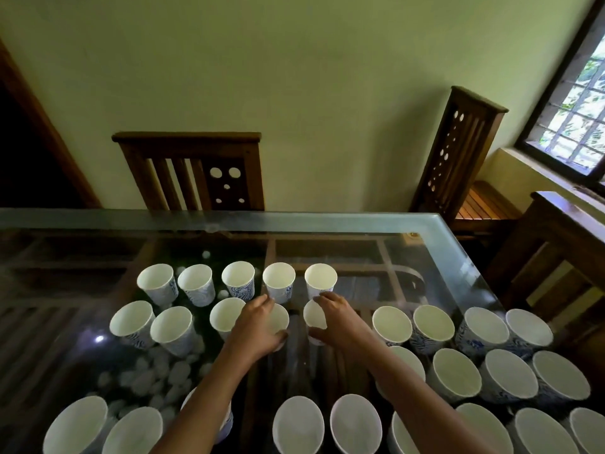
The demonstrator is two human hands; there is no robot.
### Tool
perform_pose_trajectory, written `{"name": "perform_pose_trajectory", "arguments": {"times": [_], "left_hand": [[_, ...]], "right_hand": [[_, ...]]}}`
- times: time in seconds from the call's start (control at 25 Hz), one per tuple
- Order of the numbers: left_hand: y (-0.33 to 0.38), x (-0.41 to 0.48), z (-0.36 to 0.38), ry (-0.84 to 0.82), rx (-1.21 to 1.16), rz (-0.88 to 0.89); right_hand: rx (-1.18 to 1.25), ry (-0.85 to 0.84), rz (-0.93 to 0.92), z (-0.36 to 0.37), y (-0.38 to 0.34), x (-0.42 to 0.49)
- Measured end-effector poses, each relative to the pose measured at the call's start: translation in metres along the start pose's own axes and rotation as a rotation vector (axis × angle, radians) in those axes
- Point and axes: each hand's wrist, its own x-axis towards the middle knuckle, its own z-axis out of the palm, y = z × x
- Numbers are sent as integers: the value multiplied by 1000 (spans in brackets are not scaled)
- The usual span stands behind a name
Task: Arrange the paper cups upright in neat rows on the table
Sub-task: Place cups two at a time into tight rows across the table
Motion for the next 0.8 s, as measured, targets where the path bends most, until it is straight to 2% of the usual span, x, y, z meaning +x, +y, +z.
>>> {"name": "perform_pose_trajectory", "arguments": {"times": [0.64,0.8], "left_hand": [[-4,-2,15,1,-71,28],[4,-11,20,-63,-103,50]], "right_hand": [[-16,17,-30,1,10,-1],[-42,12,-37,-2,12,-18]]}}
